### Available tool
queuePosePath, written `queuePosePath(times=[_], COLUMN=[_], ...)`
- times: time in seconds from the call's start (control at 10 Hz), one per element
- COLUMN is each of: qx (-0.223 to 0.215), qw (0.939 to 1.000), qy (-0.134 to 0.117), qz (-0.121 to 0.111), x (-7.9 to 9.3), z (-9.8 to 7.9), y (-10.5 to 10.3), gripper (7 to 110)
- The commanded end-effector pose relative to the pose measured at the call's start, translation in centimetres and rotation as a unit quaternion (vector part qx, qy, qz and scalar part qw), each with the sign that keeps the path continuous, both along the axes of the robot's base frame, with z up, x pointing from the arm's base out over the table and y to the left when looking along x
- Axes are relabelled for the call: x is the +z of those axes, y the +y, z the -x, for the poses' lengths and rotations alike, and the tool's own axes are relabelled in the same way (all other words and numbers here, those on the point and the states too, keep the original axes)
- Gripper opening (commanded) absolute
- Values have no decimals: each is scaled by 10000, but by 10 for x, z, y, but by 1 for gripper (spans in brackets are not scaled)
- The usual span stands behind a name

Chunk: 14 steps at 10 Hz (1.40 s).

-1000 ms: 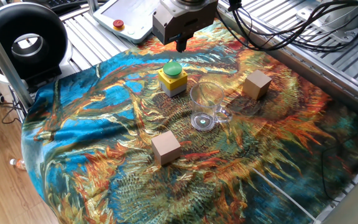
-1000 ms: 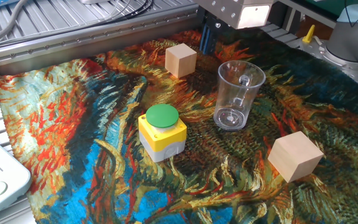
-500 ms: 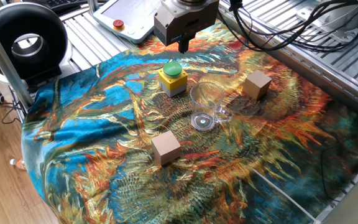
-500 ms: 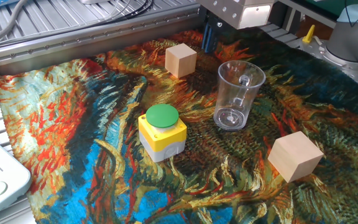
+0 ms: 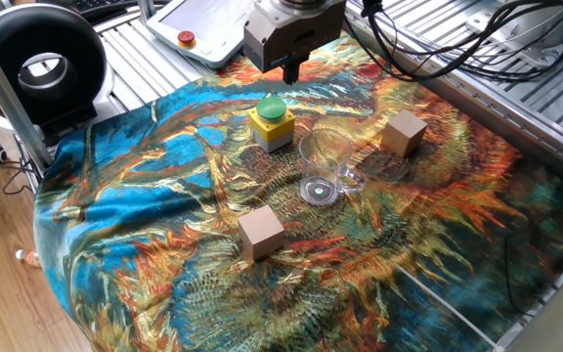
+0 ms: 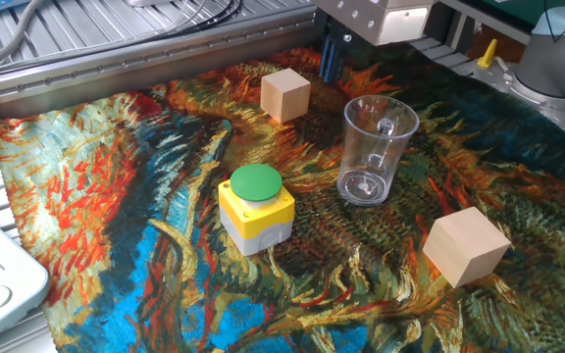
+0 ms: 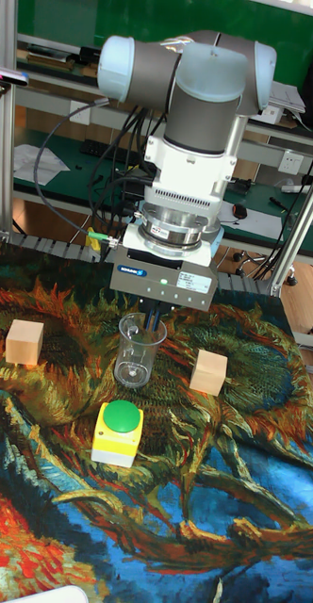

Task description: Pick up the cup

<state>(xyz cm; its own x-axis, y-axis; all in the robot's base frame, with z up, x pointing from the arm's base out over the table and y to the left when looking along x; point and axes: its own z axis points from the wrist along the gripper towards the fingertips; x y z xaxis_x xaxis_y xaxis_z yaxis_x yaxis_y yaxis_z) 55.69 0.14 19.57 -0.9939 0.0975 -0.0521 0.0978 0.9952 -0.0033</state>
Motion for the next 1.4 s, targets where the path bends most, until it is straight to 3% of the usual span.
queuePosePath(times=[0.0,0.3,0.7,1.0,1.3], qx=[14,162,42,42,-10], qw=[9998,9990,9971,9926,9906], qy=[102,-215,-695,-1192,-1336], qz=[-192,-357,-293,-236,-281], x=[1,2,6,12,14], z=[5,-10,-34,-59,-66], y=[9,18,14,11,13], gripper=[7,7,7,7,7])
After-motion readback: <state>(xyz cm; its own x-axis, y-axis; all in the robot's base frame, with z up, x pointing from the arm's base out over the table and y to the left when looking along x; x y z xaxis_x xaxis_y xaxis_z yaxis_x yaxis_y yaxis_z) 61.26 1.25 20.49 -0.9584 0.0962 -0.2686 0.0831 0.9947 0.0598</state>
